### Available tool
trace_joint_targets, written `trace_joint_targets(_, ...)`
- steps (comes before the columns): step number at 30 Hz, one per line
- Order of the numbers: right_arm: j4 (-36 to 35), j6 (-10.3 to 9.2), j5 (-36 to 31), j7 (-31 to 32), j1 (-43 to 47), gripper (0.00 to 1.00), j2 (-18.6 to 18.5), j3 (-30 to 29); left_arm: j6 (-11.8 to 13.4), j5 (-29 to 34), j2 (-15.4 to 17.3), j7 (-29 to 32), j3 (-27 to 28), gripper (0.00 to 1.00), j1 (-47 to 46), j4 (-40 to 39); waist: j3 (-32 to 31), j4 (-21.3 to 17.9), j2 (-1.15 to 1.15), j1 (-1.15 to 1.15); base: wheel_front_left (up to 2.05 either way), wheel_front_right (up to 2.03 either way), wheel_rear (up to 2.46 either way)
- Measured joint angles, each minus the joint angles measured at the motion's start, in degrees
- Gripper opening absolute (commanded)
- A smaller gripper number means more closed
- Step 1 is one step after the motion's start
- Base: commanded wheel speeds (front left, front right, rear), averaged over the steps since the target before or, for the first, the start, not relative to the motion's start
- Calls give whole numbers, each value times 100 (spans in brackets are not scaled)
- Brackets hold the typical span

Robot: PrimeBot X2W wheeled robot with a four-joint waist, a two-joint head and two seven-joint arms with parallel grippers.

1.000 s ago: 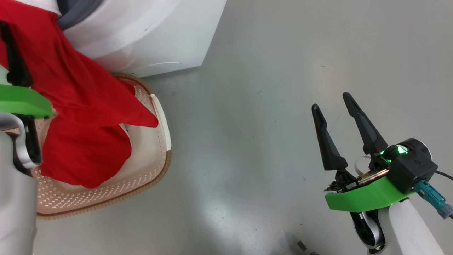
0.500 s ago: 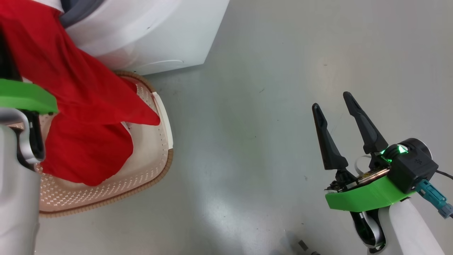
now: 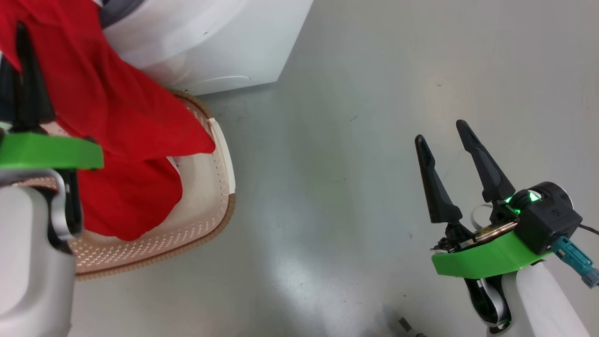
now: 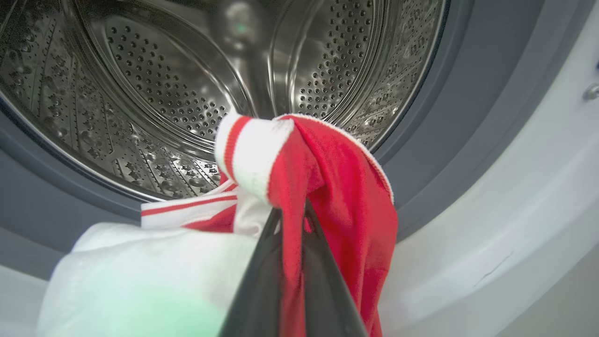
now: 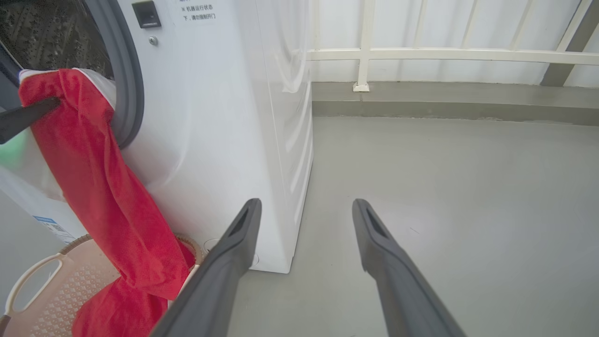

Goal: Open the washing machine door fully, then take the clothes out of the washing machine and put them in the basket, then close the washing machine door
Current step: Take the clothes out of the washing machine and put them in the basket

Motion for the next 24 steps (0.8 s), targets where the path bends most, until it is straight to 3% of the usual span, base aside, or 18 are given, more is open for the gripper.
trace_joint_targets(7, 1, 0, 0, 0, 0, 100, -1, -21, 55, 1, -30, 11, -63, 0, 415, -858, -23, 69, 0, 0, 0, 0, 0)
trace_joint_targets(24, -1, 0, 4, 0, 5, 100, -1, -33, 589, 199, -141, 563, -332, 0, 2090, -3061, -107, 187, 0, 0, 0, 0, 0)
